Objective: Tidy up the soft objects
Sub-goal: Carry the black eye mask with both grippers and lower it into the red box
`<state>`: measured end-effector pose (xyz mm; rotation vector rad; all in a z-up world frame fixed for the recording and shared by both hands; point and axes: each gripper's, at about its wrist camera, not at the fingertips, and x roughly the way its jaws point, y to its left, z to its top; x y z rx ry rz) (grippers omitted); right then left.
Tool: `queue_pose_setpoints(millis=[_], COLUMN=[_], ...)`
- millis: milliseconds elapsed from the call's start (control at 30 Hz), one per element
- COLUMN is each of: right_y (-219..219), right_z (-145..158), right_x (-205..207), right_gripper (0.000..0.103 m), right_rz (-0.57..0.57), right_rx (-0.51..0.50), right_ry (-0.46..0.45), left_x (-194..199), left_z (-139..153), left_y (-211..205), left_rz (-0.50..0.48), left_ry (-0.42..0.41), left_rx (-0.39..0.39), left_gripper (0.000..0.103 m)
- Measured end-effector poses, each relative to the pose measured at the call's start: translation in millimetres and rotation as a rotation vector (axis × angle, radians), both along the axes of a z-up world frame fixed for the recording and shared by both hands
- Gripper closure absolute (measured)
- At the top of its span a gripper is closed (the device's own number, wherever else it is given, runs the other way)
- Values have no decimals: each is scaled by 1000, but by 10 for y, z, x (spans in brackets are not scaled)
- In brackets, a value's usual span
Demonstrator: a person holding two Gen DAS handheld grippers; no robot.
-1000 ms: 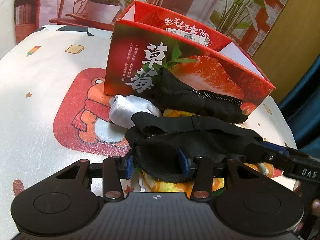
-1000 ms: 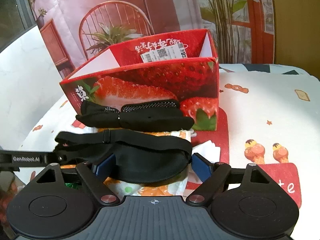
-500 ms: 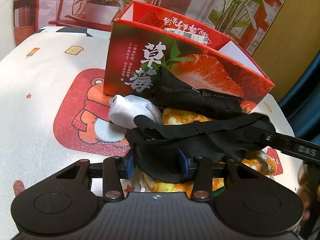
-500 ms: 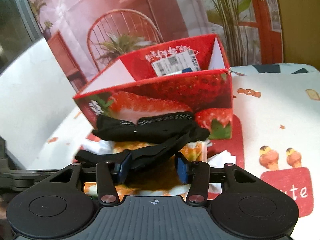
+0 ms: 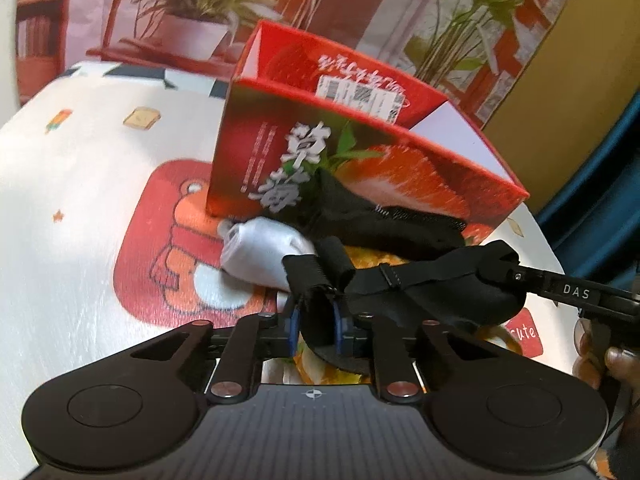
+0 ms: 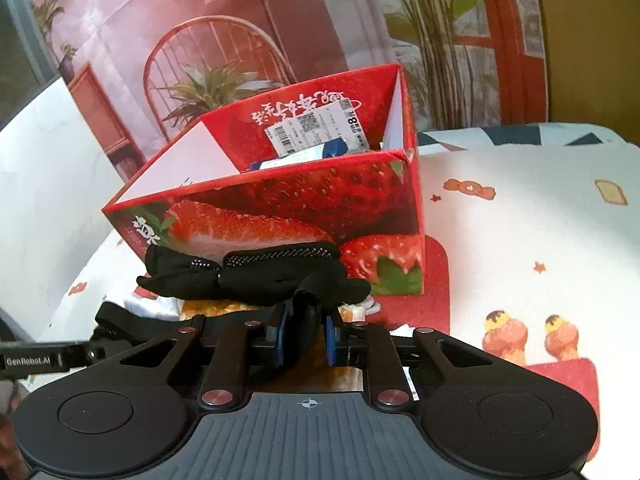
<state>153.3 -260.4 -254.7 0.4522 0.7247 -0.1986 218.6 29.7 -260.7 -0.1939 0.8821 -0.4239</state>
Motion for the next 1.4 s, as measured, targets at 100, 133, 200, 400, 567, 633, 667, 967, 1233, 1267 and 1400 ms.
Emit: queue_pose_setpoints(millis=[100,133,200,400,567,633,667,967,1233,1267,1400], right_y=[18,17,14,100,122,113,106,-48,-265,-286,-395], right_z=[70,100,149,336,606,731,792,1071,954,919,768], right_x=[-11,-16,-28,-45,16,70,102,663,1168,1220,1352], right_gripper=[87,87,87,88,90,90,90,92,92,92,92], right_rz=[31,40,50,84,115,129,134,131,77,79,82], right_rx=[-29,-35,-42,-83,-117,-134,-145,-254,-299,-310,-335], right_ry=[4,2,-2,-44,-107,-125,-133,-151,-115,-104,-68], left_x=[-21,-24,-25,-44,55,116,163,636,1123,1177,1330], left_z=[103,142,231,569,912,1025,1085,1282,1153,1117,956], left_y=[1,7,5,-11,-76,-107,-132,-401,-595,-610,-658], left_rz=[-6,-5,-1,-2,-23,-19,-16,41,93,91,62], left_ry=[-44,-56,-82,-176,-270,-300,-316,-401,-386,-374,-344], left_rx=[4,4,0,12,61,63,67,123,164,162,174], left_gripper=[91,91,91,93,93,93,93,94,94,94,93])
